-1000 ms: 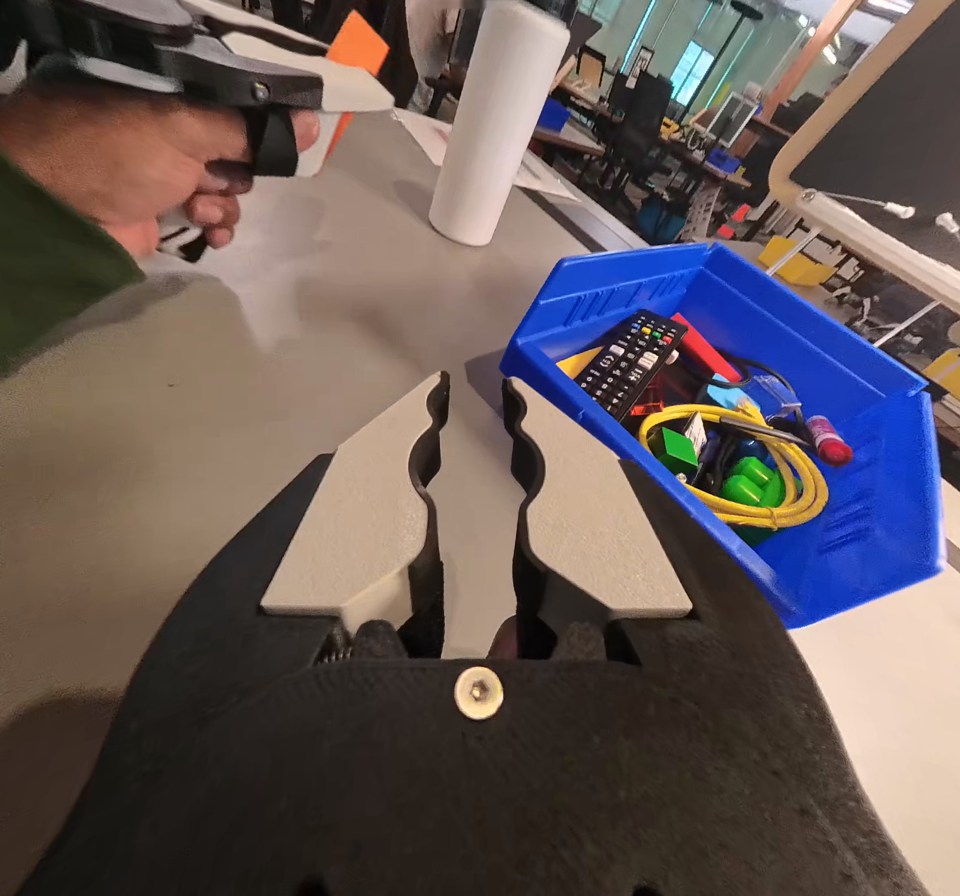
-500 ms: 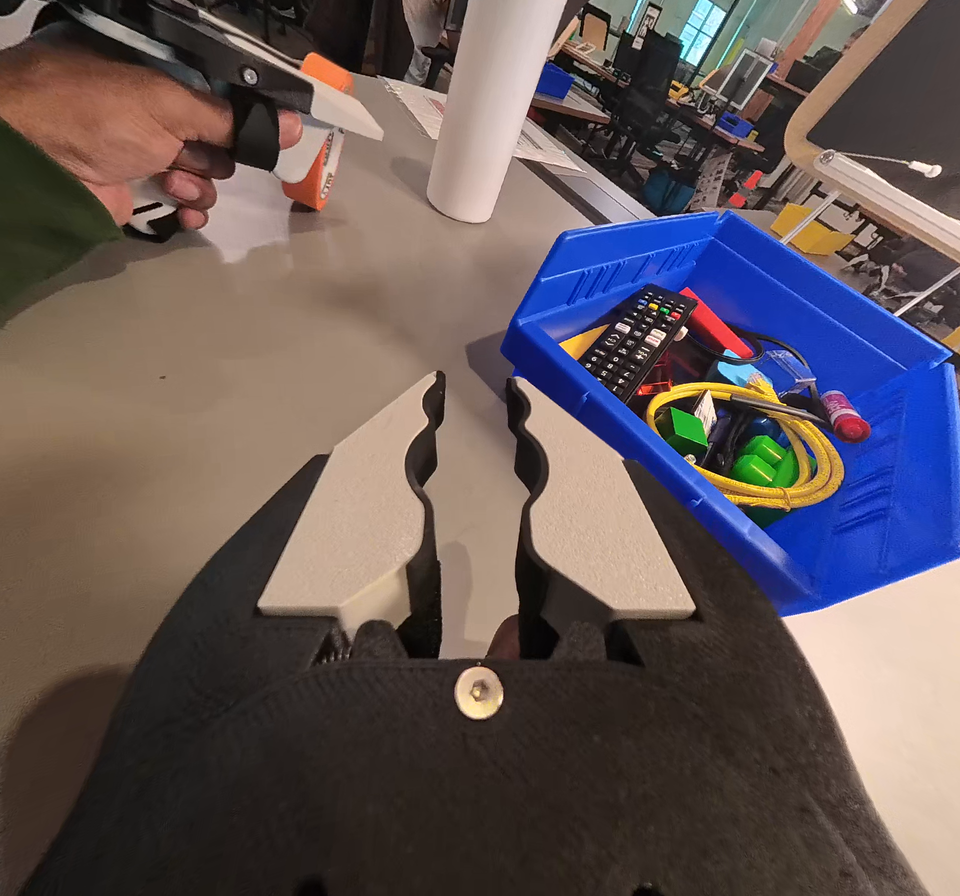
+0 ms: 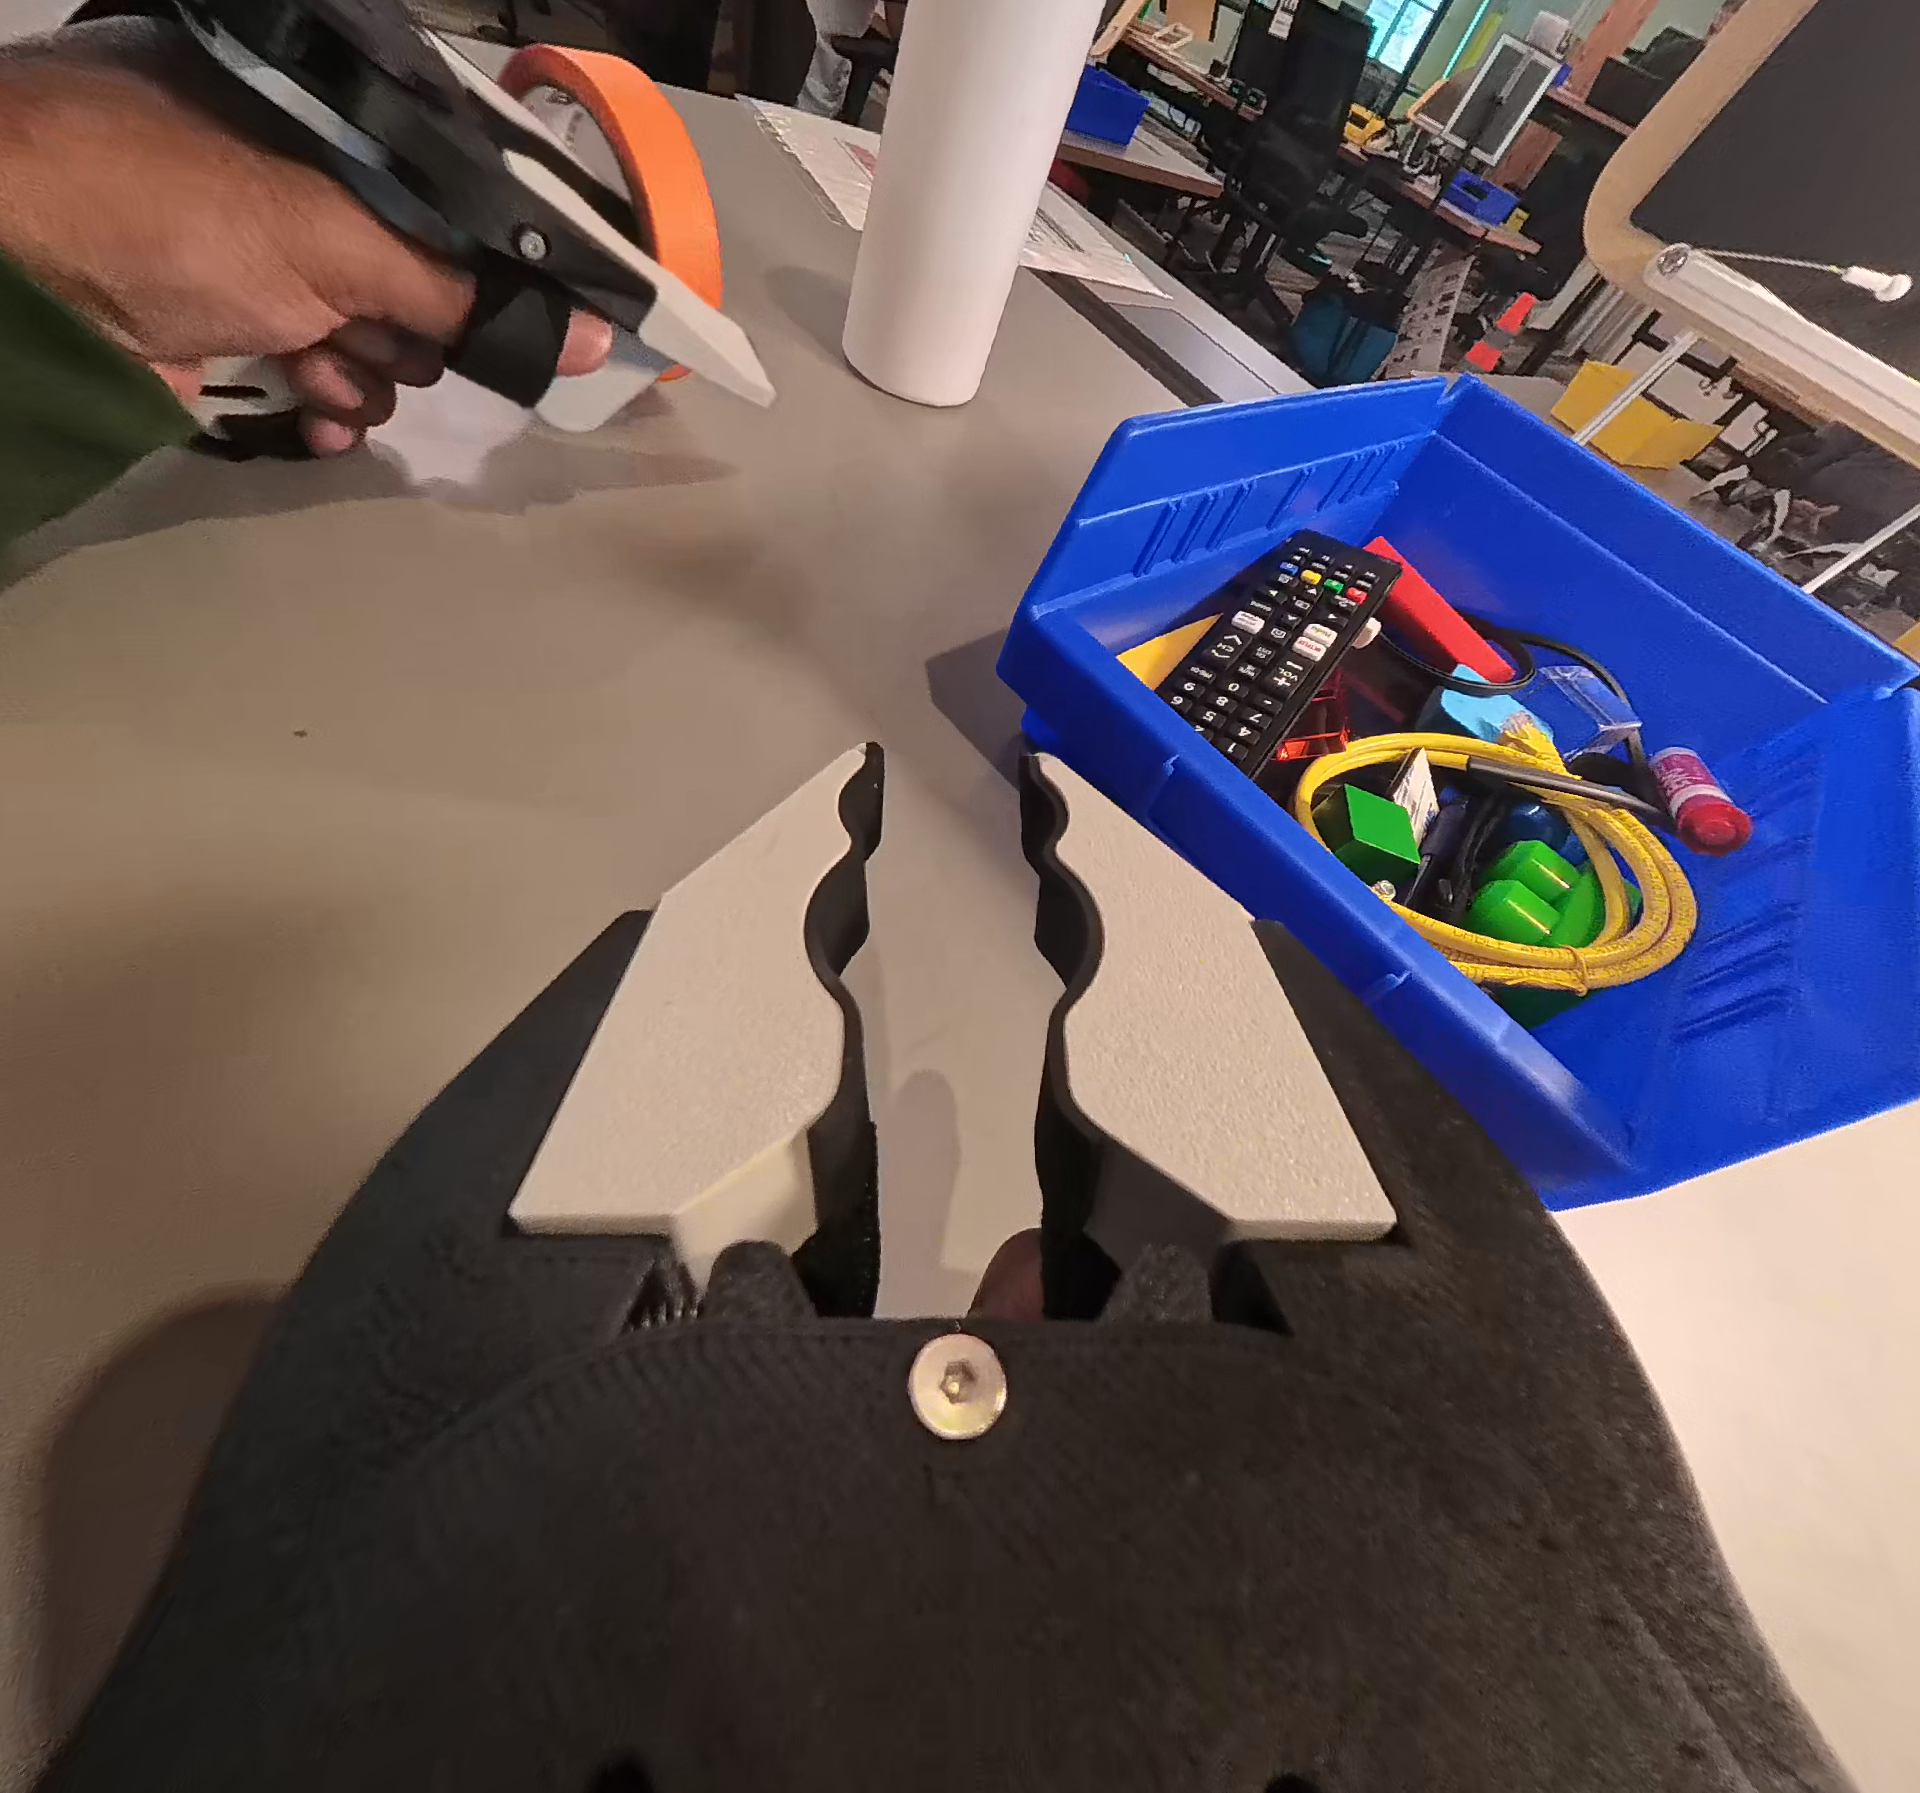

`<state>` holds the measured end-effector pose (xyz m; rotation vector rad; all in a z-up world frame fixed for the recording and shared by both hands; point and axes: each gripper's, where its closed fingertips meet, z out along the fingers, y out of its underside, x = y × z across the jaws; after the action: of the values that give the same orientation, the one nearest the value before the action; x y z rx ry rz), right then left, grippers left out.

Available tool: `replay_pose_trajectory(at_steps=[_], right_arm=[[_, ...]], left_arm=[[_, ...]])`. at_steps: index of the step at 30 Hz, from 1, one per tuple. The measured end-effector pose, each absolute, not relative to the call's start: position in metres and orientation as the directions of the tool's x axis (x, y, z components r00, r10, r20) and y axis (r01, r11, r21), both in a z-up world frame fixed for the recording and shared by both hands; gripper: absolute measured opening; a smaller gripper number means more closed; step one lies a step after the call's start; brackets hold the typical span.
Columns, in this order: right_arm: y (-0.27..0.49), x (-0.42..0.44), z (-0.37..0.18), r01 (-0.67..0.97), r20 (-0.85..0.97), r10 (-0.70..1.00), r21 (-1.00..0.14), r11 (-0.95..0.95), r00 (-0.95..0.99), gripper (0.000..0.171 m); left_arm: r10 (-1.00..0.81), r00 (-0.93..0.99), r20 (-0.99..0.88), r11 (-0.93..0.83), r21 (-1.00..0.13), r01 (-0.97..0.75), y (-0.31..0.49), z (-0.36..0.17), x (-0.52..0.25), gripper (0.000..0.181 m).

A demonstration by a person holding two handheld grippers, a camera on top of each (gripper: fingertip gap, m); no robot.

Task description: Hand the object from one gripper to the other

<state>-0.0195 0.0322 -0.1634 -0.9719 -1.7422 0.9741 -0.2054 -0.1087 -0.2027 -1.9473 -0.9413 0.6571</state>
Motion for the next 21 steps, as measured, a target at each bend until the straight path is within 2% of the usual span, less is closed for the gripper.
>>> replay_pose_trajectory(at_steps=[3, 7, 11, 14, 17, 19, 21], right_arm=[[0.033, -0.020, -0.163, 0.202, 0.315, 0.902, -0.902, 0.382, -0.296, 0.027], [0.033, -0.019, -0.163, 0.203, 0.313, 0.903, -0.903, 0.379, -0.295, 0.027], [0.034, -0.020, -0.163, 0.205, 0.311, 0.905, -0.903, 0.376, -0.291, 0.028], [0.035, -0.020, -0.163, 0.207, 0.308, 0.907, -0.905, 0.373, -0.287, 0.028], [0.035, -0.020, -0.163, 0.208, 0.308, 0.907, -0.904, 0.373, -0.288, 0.028], [0.035, -0.020, -0.164, 0.209, 0.309, 0.906, -0.903, 0.375, -0.289, 0.028], [0.034, -0.020, -0.164, 0.208, 0.312, 0.905, -0.903, 0.377, -0.289, 0.028]], left_arm=[[0.800, 0.592, -0.102, -0.382, -0.847, 0.371, -0.108, -0.207, -0.203, 0.070], [0.797, 0.604, -0.014, -0.305, -0.872, 0.383, -0.108, -0.201, -0.203, 0.071], [0.771, 0.618, 0.152, -0.116, -0.921, 0.371, -0.104, -0.180, -0.203, 0.071], [0.668, 0.661, 0.341, 0.113, -0.925, 0.362, -0.096, -0.153, -0.197, 0.078], [0.499, 0.676, 0.543, 0.326, -0.840, 0.434, -0.096, -0.132, -0.192, 0.087], [0.391, 0.660, 0.641, 0.448, -0.759, 0.472, -0.103, -0.121, -0.193, 0.087], [0.375, 0.596, 0.710, 0.480, -0.699, 0.530, -0.109, -0.130, -0.201, 0.085]])
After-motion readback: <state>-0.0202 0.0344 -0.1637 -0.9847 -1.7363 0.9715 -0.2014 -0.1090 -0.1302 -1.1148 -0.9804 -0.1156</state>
